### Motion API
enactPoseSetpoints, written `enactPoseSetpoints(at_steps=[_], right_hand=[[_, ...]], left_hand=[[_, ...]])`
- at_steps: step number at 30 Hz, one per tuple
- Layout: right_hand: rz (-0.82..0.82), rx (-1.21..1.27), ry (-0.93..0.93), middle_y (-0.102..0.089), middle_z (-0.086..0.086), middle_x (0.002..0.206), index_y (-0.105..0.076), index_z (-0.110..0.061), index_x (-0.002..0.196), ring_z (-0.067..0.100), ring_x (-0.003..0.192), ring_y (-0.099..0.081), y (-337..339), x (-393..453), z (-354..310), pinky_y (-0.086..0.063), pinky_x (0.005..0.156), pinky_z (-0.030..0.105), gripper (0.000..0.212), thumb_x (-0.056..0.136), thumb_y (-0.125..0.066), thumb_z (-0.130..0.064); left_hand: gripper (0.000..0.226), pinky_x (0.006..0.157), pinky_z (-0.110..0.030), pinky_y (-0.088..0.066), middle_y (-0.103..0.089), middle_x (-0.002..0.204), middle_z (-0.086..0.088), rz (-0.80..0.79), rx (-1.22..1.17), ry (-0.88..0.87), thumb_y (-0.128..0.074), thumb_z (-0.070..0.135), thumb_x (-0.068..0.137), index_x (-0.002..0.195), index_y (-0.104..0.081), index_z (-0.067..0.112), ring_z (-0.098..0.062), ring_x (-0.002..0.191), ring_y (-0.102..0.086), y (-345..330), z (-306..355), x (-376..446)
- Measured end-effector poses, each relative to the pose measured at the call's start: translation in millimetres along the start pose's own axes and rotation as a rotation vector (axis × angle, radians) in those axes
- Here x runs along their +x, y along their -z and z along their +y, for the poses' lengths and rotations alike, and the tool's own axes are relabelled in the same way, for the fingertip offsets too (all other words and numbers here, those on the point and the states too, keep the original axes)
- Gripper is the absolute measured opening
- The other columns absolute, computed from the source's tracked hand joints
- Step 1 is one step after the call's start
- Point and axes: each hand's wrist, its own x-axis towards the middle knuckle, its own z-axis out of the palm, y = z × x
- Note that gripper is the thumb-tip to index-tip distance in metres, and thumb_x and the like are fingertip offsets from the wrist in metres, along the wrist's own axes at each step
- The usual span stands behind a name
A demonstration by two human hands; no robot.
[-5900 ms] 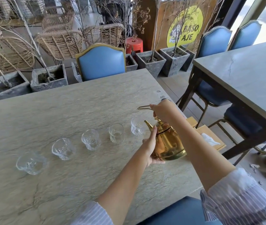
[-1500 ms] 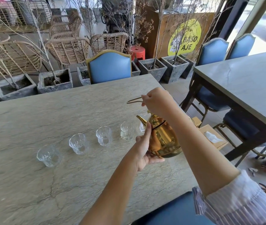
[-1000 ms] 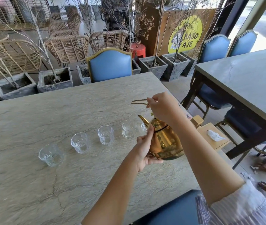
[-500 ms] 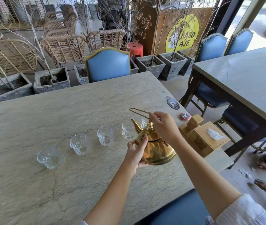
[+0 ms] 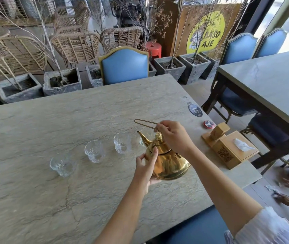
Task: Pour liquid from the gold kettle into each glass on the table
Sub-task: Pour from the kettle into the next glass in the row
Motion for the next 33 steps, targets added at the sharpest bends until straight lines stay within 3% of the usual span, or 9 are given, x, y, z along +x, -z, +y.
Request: enactPoseSetpoints(at_steps=[2,6,9,13,16,22,28,33], right_hand=[[-0.023,-0.051,0.002,-0.05,-0.007,0.049,-0.073,-0.006,0.089,0.009,0.041,-0.038,-6,5,-5,-0.032,0.046,0.024,0.033,0.1,-0.047,-0.024],[-0.05,-0.135,0.011,-0.053,-0.009,0.054,-0.075,-0.008,0.095,0.007,0.043,-0.041,-16,12,-18,-0.032,0.047,0.025,0.032,0.099,-0.048,-0.024],[-0.069,-0.201,0.024,-0.056,-0.008,0.059,-0.075,-0.008,0.097,0.005,0.045,-0.043,-20,17,-27,-0.032,0.046,0.022,0.033,0.1,-0.046,-0.023],[-0.09,-0.271,0.031,-0.068,0.009,0.075,-0.074,-0.006,0.099,0.007,0.049,-0.044,-24,23,-38,-0.033,0.048,0.024,0.034,0.1,-0.045,-0.024],[-0.107,-0.304,0.021,-0.071,0.015,0.081,-0.073,-0.003,0.101,0.01,0.049,-0.042,-27,27,-45,-0.032,0.048,0.027,0.036,0.1,-0.044,-0.024],[-0.112,-0.355,0.01,-0.072,0.02,0.088,-0.072,0.002,0.097,0.021,0.061,-0.05,-29,33,-58,-0.034,0.051,0.03,0.038,0.098,-0.043,-0.023],[-0.133,-0.376,-0.01,-0.072,0.02,0.09,-0.071,0.004,0.098,0.022,0.064,-0.053,-27,37,-69,-0.037,0.053,0.03,0.038,0.097,-0.042,-0.02],[-0.123,-0.379,-0.02,-0.072,0.022,0.09,-0.071,0.005,0.099,0.019,0.056,-0.046,-24,38,-76,-0.033,0.048,0.028,0.038,0.096,-0.043,-0.02]], left_hand=[[0.082,0.071,-0.046,-0.062,-0.05,0.143,-0.014,-0.005,-0.028,0.027,-0.072,0.066,0.072,0.134,-0.038,0.025,-0.036,0.125,-0.058,3,2,-3],[0.1,0.06,-0.043,-0.062,-0.05,0.142,-0.016,-0.008,-0.069,0.062,-0.07,0.072,0.053,0.135,-0.039,0.023,-0.04,0.124,-0.059,7,6,-9],[0.098,0.06,-0.045,-0.063,-0.052,0.141,-0.018,-0.014,-0.1,0.078,-0.07,0.072,0.057,0.134,-0.039,0.02,-0.042,0.121,-0.06,13,8,-9],[0.08,0.067,-0.048,-0.063,-0.054,0.139,-0.018,-0.036,-0.112,0.094,-0.068,0.068,0.077,0.134,-0.039,0.02,-0.042,0.113,-0.064,19,11,-8],[0.081,0.069,-0.049,-0.065,-0.056,0.136,-0.018,-0.053,-0.099,0.093,-0.067,0.071,0.076,0.133,-0.04,0.02,-0.041,0.108,-0.067,22,13,-9],[0.086,0.069,-0.052,-0.065,-0.056,0.136,-0.018,-0.095,-0.108,0.075,-0.064,0.073,0.077,0.137,-0.037,0.017,-0.041,0.115,-0.066,24,17,-13],[0.083,0.068,-0.049,-0.066,-0.057,0.136,-0.019,-0.122,-0.121,0.079,-0.061,0.071,0.08,0.137,-0.036,0.016,-0.042,0.113,-0.068,23,21,-21],[0.084,0.071,-0.05,-0.065,-0.06,0.133,-0.018,-0.137,-0.102,0.061,-0.061,0.07,0.081,0.139,-0.036,0.014,-0.04,0.109,-0.07,25,25,-27]])
